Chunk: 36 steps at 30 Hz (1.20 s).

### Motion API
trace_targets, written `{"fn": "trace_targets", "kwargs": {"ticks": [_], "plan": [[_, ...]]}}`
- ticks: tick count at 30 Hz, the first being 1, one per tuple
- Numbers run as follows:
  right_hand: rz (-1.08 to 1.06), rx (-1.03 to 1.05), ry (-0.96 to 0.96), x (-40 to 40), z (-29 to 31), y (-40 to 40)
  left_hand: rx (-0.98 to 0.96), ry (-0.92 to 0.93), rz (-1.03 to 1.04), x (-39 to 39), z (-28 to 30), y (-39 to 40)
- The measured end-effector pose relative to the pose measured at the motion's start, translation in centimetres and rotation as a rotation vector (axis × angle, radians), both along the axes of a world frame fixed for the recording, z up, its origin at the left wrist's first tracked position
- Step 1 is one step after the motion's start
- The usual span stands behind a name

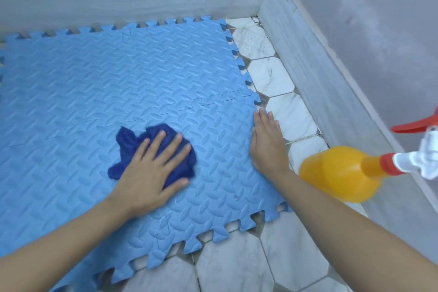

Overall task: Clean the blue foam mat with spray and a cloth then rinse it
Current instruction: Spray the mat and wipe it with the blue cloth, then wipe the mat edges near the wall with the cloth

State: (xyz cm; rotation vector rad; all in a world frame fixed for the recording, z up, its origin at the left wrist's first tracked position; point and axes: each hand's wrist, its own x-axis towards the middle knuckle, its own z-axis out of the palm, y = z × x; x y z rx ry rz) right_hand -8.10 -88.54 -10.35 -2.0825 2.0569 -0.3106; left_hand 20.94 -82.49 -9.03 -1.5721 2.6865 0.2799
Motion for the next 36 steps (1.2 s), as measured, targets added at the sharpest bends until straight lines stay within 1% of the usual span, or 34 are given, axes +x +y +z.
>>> {"fn": "trace_targets", "kwargs": {"ticks": [2, 3, 4, 5, 7, 10, 12, 13, 14, 16, 18, 20, 23, 25, 27, 28, 29, 30, 31, 34, 36], "plan": [[-0.003, 0.022, 0.008, 0.1, 0.0, -0.1, 0.016, 0.002, -0.227, 1.1, -0.1, 4.8], [-0.001, 0.030, 0.019, 0.3, 0.1, -0.2, 0.032, 0.000, -0.280, 1.8, -0.1, 6.5], [-0.002, 0.041, 0.027, 0.3, 0.2, -0.2, 0.042, -0.001, -0.284, 2.6, -0.2, 7.2], [-0.007, 0.053, 0.028, 0.4, 0.3, -0.2, 0.033, 0.006, -0.242, 3.6, -0.1, 7.2], [-0.023, 0.077, 0.040, 0.5, 0.5, -0.1, 0.017, 0.003, -0.039, 5.8, -0.5, 5.3], [-0.030, 0.119, 0.086, 0.6, 0.9, -0.1, -0.005, 0.038, 0.453, 9.5, -0.8, 1.1], [-0.038, 0.141, 0.123, 0.9, 1.3, -0.2, 0.073, 0.092, 0.739, 11.0, -0.2, -1.7], [-0.033, 0.134, 0.132, 1.1, 1.4, -0.2, 0.114, 0.125, 0.796, 11.1, 0.2, -2.7], [-0.014, 0.124, 0.122, 1.5, 1.6, -0.1, 0.138, 0.140, 0.776, 10.6, 0.6, -3.3], [0.095, 0.138, 0.075, 2.9, 1.8, 0.6, 0.128, 0.117, 0.606, 8.5, 0.6, -3.6], [0.246, 0.165, 0.142, 4.5, 1.2, 1.6, 0.078, 0.045, 0.484, 6.3, -0.2, -2.8], [0.294, 0.149, 0.236, 5.2, 0.4, 2.3, 0.049, -0.002, 0.509, 5.6, -0.9, -2.7], [0.278, 0.182, 0.262, 5.2, 0.6, 2.2, 0.064, -0.017, 0.512, 5.9, -0.6, -3.2], [0.296, 0.297, 0.287, 5.4, 2.1, 1.8, 0.143, -0.045, 0.473, 6.1, 0.3, -3.5], [0.325, 0.509, 0.295, 5.9, 4.7, 0.9, 0.293, -0.055, 0.447, 6.0, 1.9, -3.7], [0.335, 0.587, 0.284, 6.5, 7.0, -0.2, 0.348, -0.053, 0.451, 5.8, 3.5, -4.5], [0.348, 0.601, 0.261, 7.4, 9.9, -1.6, 0.373, -0.042, 0.458, 5.6, 5.6, -5.6], [0.359, 0.538, 0.221, 8.6, 13.0, -3.5, 0.334, -0.018, 0.460, 5.4, 8.1, -7.2], [0.375, 0.411, 0.174, 10.1, 16.5, -5.9, 0.236, 0.018, 0.457, 5.3, 11.0, -9.2], [0.405, -0.108, 0.048, 15.3, 28.6, -14.0, -0.142, 0.074, 0.401, 5.2, 20.7, -15.3], [0.404, -0.385, -0.006, 19.1, 36.7, -18.7, -0.349, 0.081, 0.388, 5.7, 26.7, -18.9]]}}
